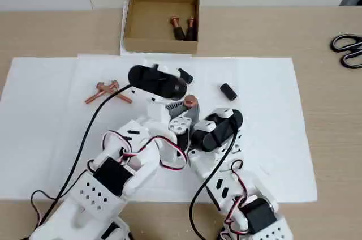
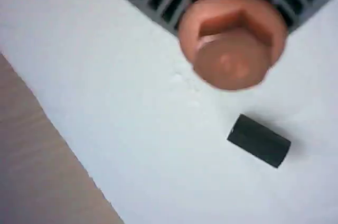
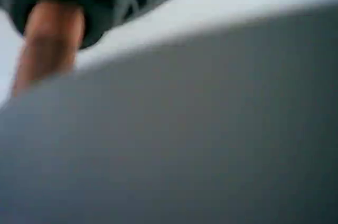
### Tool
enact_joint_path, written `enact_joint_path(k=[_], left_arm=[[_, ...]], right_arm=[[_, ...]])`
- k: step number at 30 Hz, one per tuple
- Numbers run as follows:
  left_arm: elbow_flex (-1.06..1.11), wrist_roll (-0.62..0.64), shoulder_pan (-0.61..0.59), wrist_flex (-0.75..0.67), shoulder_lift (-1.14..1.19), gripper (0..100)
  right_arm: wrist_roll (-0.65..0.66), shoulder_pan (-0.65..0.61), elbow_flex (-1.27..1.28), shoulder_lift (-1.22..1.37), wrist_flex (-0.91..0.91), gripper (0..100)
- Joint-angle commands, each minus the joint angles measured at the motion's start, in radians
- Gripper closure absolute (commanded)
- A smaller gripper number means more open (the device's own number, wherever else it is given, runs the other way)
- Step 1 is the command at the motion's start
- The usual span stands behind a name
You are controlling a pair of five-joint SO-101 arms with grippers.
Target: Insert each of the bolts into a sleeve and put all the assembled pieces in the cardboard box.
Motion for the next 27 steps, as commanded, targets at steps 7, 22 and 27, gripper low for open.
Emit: enact_joint_path(k=[7,22,27], left_arm=[[-0.004,0.011,0.025,0.061,-0.011,99],[-0.01,0.012,0.02,0.072,-0.014,86],[-0.016,0.015,0.02,0.094,-0.015,77]], right_arm=[[-0.006,-0.007,-0.017,-0.021,-0.008,99.5],[-0.006,-0.007,-0.017,-0.021,-0.008,99.5],[-0.005,-0.007,-0.017,-0.021,-0.008,99.5]])
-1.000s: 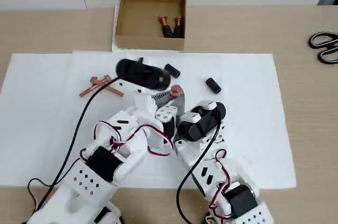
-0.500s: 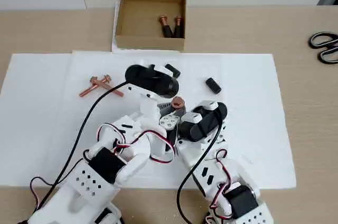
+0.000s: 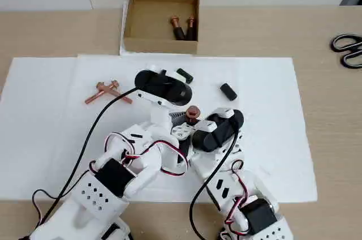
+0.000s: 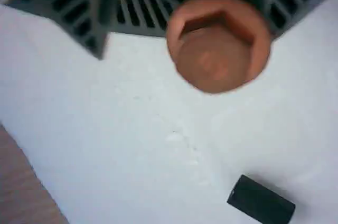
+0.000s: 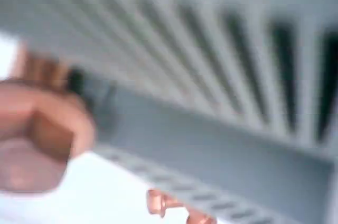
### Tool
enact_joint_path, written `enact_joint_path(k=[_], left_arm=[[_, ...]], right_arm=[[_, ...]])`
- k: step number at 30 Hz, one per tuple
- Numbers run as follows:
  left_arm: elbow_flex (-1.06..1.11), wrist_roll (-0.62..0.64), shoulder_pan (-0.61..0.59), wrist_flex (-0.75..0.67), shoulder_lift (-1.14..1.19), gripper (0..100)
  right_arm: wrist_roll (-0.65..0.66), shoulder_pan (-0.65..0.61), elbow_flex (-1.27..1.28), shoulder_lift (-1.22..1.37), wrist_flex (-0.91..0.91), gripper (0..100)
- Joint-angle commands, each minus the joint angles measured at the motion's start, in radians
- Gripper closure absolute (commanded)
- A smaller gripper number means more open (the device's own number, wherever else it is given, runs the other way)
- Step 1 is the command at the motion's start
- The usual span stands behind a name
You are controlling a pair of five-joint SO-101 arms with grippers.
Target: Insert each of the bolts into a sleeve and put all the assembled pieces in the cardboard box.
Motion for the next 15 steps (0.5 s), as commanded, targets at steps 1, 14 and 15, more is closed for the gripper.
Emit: enact_joint_path(k=[1,14,15], left_arm=[[-0.018,0.006,0.005,0.005,-0.015,77],[-0.188,0.003,-0.049,0.207,-0.017,77],[-0.197,0.003,-0.049,0.226,-0.017,77]], right_arm=[[-0.005,-0.005,-0.017,-0.021,-0.007,99.5],[-0.005,-0.005,-0.017,-0.021,-0.007,99.5],[-0.005,-0.005,-0.017,-0.021,-0.007,99.5]])
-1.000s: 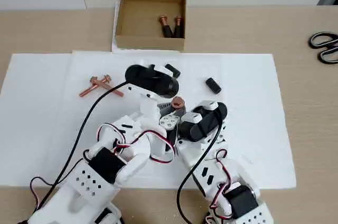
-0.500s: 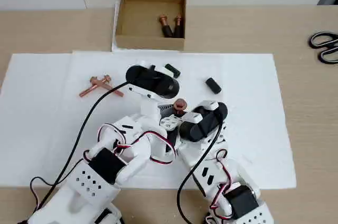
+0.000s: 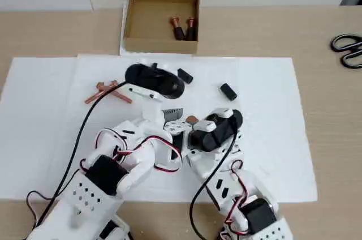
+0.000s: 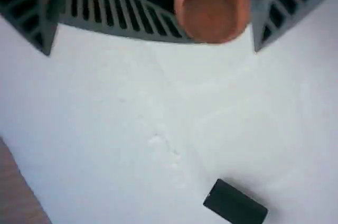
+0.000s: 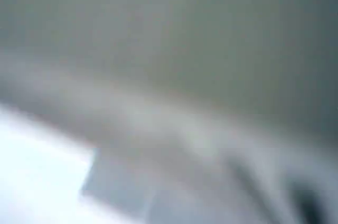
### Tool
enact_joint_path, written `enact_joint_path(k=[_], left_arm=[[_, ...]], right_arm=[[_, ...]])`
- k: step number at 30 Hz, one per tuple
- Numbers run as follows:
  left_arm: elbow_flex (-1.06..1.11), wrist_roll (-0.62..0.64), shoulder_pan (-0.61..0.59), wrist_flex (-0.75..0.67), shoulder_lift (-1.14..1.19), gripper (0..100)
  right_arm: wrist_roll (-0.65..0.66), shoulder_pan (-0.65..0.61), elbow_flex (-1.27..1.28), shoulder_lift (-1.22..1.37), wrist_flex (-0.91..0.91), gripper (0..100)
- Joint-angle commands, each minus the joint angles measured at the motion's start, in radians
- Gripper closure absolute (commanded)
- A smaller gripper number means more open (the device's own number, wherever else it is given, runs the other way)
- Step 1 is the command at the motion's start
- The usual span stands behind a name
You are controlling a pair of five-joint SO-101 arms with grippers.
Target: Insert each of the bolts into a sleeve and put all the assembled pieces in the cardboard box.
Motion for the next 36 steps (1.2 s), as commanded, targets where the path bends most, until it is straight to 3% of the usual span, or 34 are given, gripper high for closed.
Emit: enact_joint_path(k=[1,4,8,13,19,23,27,36], left_arm=[[-0.071,0.003,-0.003,0.057,-0.017,77],[-0.108,0.0,-0.011,0.106,-0.017,77],[-0.193,-0.008,-0.15,0.218,-0.017,77],[-0.271,-0.196,-0.41,0.362,-0.017,77],[-0.274,-0.4,-0.631,0.379,-0.017,77],[-0.278,-0.4,-0.655,0.396,-0.017,77],[-0.28,-0.4,-0.651,0.396,-0.017,77],[-0.275,-0.404,-0.655,0.399,-0.017,77]], right_arm=[[-0.003,-0.004,-0.015,-0.019,-0.008,99.5],[-0.003,-0.004,-0.015,-0.019,-0.008,99.5],[-0.003,0.015,-0.015,-0.019,-0.008,99.5],[0.0,0.101,-0.015,-0.019,-0.001,99.5],[0.011,0.188,-0.026,-0.008,0.087,99.5],[0.094,0.245,-0.104,-0.004,0.091,99.5],[0.164,0.251,-0.215,0.113,-0.013,99.5],[0.18,0.249,-0.658,0.895,-0.407,99.5]])
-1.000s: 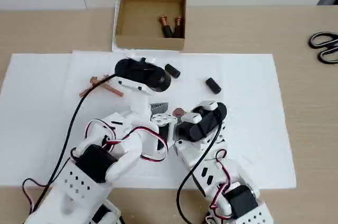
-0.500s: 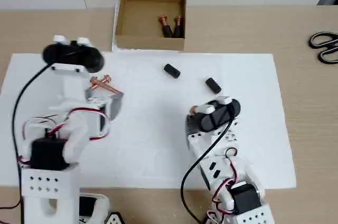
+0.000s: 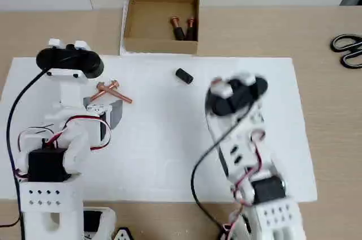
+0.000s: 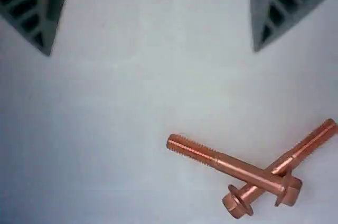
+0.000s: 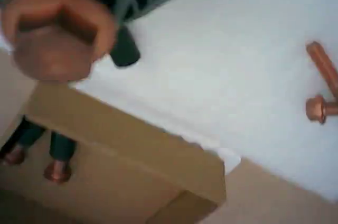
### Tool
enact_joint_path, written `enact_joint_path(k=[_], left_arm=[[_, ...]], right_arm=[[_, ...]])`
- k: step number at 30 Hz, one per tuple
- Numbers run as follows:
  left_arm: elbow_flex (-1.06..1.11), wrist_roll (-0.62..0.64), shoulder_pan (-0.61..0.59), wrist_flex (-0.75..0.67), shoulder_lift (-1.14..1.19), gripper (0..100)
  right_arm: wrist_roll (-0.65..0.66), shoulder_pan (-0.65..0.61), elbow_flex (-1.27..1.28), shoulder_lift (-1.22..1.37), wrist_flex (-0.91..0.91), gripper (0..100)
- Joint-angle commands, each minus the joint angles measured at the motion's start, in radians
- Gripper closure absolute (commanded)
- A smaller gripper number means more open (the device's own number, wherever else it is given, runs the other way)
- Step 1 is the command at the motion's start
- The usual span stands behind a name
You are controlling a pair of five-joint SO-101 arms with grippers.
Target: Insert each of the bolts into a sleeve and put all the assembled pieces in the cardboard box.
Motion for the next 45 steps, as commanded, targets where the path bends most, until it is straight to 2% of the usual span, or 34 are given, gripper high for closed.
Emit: enact_joint_path(k=[1,10,20,32,39,45], left_arm=[[-0.042,-0.008,-0.011,0.006,-0.015,77],[-0.041,-0.008,-0.011,0.006,-0.014,77],[-0.001,-0.009,-0.011,0.002,-0.014,77],[0.002,-0.009,-0.011,0.0,-0.014,77],[0.002,-0.009,-0.011,0.0,-0.012,77],[0.002,-0.009,-0.011,0.002,-0.008,77]], right_arm=[[0.009,0.004,-0.288,0.381,-0.16,99.5],[0.009,-0.002,-0.896,1.141,-0.404,99.5],[0.009,-0.073,-1.427,1.692,-0.518,99.5],[0.015,-0.133,-1.869,2.152,-0.593,99.1],[0.015,-0.136,-2.078,2.325,-0.587,98.5],[0.015,-0.136,-2.114,2.361,-0.556,83.6]])
